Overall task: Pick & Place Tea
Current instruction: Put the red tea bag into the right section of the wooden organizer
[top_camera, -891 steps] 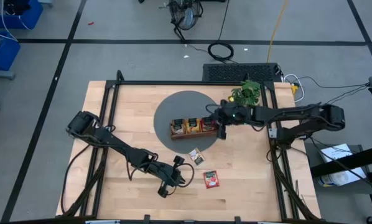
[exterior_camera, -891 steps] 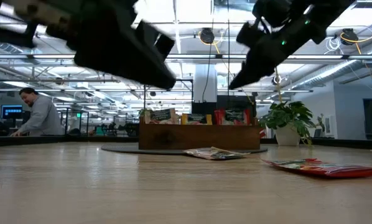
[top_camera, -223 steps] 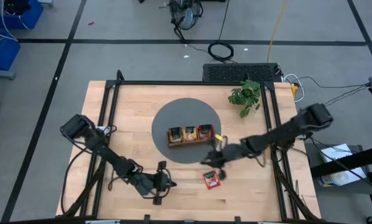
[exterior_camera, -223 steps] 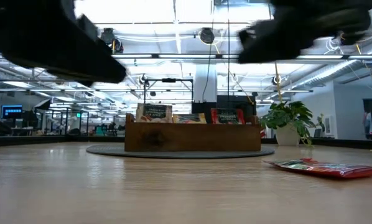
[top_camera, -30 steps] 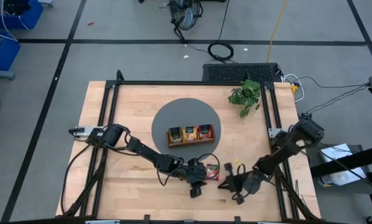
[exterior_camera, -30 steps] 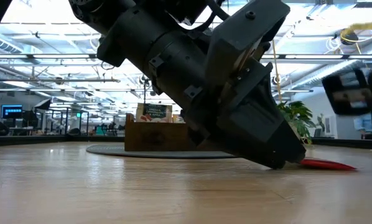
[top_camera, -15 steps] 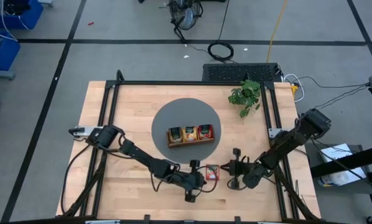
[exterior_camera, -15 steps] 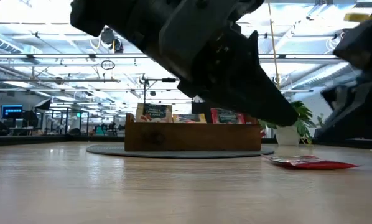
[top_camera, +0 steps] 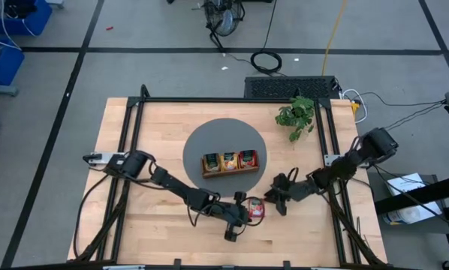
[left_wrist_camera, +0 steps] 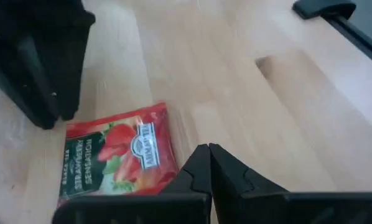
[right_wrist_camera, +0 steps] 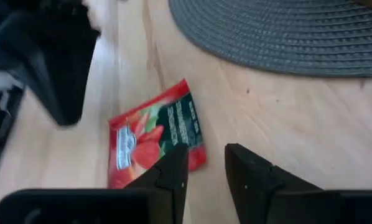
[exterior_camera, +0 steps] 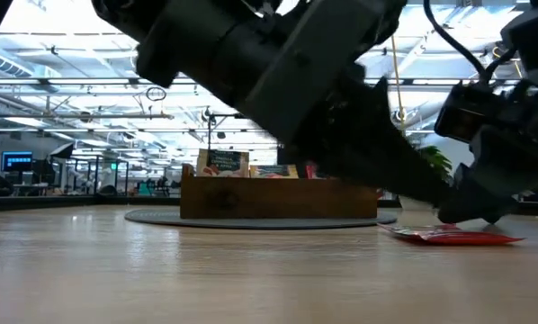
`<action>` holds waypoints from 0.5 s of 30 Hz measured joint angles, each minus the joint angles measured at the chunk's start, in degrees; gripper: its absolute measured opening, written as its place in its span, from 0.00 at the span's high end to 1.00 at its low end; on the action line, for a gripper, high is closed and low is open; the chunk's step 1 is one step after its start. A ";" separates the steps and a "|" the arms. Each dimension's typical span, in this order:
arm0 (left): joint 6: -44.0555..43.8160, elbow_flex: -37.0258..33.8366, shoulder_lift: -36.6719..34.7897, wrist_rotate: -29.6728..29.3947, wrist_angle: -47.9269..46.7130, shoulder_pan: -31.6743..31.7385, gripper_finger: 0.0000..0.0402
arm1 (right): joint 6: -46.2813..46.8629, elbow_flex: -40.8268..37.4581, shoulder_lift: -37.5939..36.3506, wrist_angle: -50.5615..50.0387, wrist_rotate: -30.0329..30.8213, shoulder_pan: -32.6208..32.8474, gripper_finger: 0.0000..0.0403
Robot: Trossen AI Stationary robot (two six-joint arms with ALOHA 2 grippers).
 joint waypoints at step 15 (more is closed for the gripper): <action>-2.55 0.22 4.85 2.70 3.87 2.19 1.00 | 6.67 -0.56 0.08 -1.12 -5.83 -2.53 0.74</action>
